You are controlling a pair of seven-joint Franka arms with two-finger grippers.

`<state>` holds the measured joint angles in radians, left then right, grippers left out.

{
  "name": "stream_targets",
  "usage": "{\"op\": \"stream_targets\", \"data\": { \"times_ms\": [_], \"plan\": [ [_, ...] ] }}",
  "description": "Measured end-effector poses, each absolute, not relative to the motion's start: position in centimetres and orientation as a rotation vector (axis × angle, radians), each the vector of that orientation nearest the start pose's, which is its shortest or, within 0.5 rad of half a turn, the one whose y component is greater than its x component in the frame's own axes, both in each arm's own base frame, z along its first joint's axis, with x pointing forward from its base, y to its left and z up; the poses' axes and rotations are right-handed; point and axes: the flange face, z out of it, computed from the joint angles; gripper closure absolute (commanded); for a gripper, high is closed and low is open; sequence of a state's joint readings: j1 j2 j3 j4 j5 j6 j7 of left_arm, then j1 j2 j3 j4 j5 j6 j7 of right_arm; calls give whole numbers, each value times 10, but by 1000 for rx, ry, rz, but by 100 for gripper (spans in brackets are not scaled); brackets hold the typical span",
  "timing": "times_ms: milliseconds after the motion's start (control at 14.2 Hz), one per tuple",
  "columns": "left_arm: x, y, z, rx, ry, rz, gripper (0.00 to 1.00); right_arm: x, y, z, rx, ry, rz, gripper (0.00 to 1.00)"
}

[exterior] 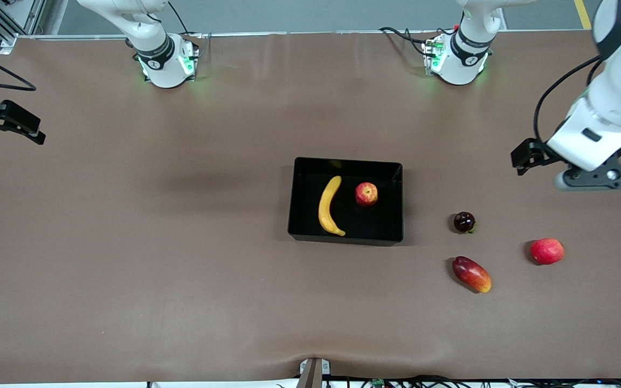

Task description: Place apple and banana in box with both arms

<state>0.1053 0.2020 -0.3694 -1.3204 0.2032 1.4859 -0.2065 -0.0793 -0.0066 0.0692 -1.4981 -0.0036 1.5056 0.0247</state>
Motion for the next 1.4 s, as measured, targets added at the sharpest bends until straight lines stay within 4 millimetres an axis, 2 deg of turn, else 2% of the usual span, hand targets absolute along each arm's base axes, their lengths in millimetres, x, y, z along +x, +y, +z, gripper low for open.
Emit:
{"op": "stream_targets", "data": {
  "times_ms": [140, 421, 702, 913, 1405],
  "plan": [
    [588, -102, 629, -3023, 68, -3, 0, 546, -6, 656, -3145, 55, -22, 0],
    [560, -92, 643, -3004, 65, -6, 0, 546, -6, 656, -3145, 55, -21, 0],
    [542, -68, 647, -3043, 21, 21, 0, 546, -6, 656, -3145, 56, -21, 0],
    [530, -69, 649, -3043, 27, 23, 0, 546, -6, 656, -3145, 57, -21, 0],
    [528, -72, 648, -3086, 27, 33, 0, 546, -7, 656, -3145, 57, -21, 0]
  ]
}}
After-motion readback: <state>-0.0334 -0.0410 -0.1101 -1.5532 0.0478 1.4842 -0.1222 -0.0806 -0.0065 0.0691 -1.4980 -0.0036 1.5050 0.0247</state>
